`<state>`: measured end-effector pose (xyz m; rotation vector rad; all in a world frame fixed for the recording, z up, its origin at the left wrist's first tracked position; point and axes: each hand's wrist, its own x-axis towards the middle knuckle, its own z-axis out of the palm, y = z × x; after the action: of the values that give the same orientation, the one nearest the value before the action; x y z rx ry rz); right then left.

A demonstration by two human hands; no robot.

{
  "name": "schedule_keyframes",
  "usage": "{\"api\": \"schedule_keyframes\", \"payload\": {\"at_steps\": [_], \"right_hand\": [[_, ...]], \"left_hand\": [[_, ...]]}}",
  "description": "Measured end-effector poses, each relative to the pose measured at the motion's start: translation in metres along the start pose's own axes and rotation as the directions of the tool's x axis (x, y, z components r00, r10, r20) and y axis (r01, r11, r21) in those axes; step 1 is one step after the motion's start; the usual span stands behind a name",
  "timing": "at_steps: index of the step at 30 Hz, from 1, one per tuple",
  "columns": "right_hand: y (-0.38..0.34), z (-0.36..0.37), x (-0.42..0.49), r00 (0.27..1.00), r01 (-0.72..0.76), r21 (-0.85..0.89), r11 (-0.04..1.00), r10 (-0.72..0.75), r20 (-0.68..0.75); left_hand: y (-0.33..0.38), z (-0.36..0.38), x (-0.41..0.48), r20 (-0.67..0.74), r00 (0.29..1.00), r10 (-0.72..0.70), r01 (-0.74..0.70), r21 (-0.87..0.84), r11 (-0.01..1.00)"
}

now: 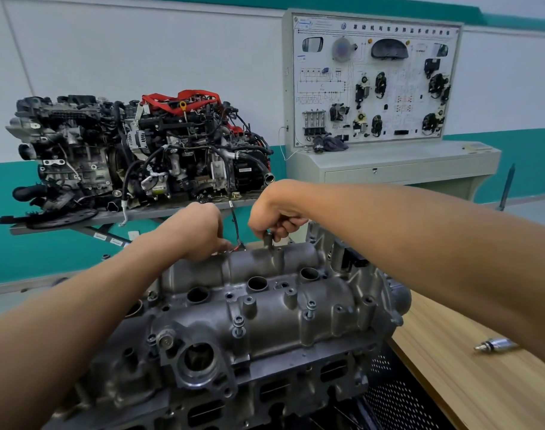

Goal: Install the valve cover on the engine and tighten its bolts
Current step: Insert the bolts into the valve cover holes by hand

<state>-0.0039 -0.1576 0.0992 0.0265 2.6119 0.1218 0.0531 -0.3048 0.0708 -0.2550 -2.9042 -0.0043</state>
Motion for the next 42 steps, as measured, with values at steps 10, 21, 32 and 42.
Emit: {"api": "schedule_keyframes", "payload": {"at_steps": [10,21,32,42], "right_hand": [[0.007,0.002,-0.005,0.965,0.150,0.027,0.988,-0.141,-0.221],[-0.066,0.013,-0.026,0.485,0.618,-0.404,0.674,-0.732,-0.479],[-0.120,0.014,-0.045,0.495,0.553,-0.589,0.589,-0.801,-0.336],[-0.065,0.017,-0.089,0.392,0.653,-0.532,0.540,-0.841,-0.373]], "left_hand": [[-0.006,-0.012,-0.003,0.053,0.988,0.143,-0.139,-0.076,0.987],[-0.075,-0.033,-0.038,0.229,0.973,-0.025,0.014,0.048,0.999],[-0.125,-0.034,-0.064,0.129,0.986,-0.104,0.093,0.089,0.992],[-0.113,-0.066,-0.125,0.086,0.991,0.100,-0.086,-0.156,0.984]]}}
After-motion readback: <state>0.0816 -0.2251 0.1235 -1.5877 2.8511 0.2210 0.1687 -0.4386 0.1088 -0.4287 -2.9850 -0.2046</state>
